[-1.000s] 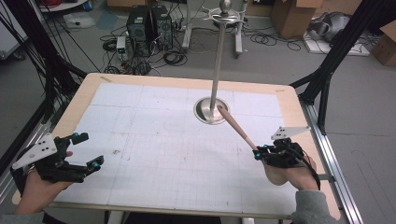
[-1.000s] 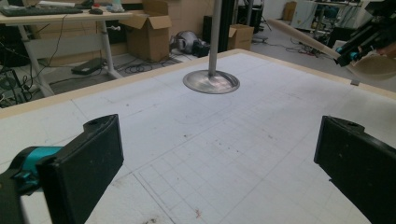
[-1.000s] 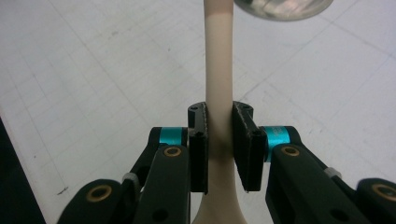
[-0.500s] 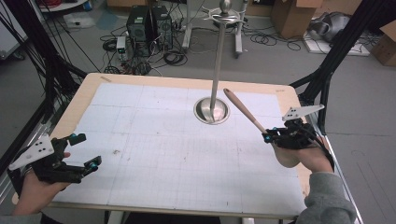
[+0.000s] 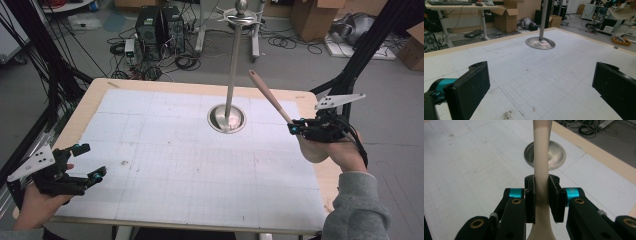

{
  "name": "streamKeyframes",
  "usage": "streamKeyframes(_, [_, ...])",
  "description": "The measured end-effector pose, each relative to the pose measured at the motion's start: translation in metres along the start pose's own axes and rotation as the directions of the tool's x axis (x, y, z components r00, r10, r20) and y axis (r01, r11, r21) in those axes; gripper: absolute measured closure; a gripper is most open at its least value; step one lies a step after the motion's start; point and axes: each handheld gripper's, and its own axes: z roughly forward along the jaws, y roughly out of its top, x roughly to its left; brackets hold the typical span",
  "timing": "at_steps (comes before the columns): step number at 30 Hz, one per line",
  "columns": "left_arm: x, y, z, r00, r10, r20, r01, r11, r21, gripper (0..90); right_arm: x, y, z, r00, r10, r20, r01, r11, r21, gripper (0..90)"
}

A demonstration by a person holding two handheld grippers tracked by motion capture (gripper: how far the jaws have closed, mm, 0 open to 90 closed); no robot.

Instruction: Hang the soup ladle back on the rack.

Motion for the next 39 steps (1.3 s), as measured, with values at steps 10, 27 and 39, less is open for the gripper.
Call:
streamKeyframes(10, [-0.001, 0.0, -0.002, 0.9998, 0.021, -0.008, -0.021, 0.9997, -0.014, 1.8, -0.014, 0.015, -0.016, 0.999, 0.036, 0.027, -0.033, 0.995, -0.095, 77.4])
streamKeyframes(27, [0.004, -0.001, -0.008, 0.9994, -0.004, -0.035, 0.002, 0.9994, -0.036, 1.8, -0.024, 0.049, -0.043, 0.9986, 0.031, 0.042, -0.023, 0.983, -0.183, 77.3])
streamKeyframes(39, [0.01, -0.002, -0.011, 0.9989, -0.013, -0.044, 0.011, 0.9989, -0.045, 1.8, -0.026, 0.061, -0.034, 0.9988, 0.043, 0.026, -0.037, 0.978, -0.203, 77.3])
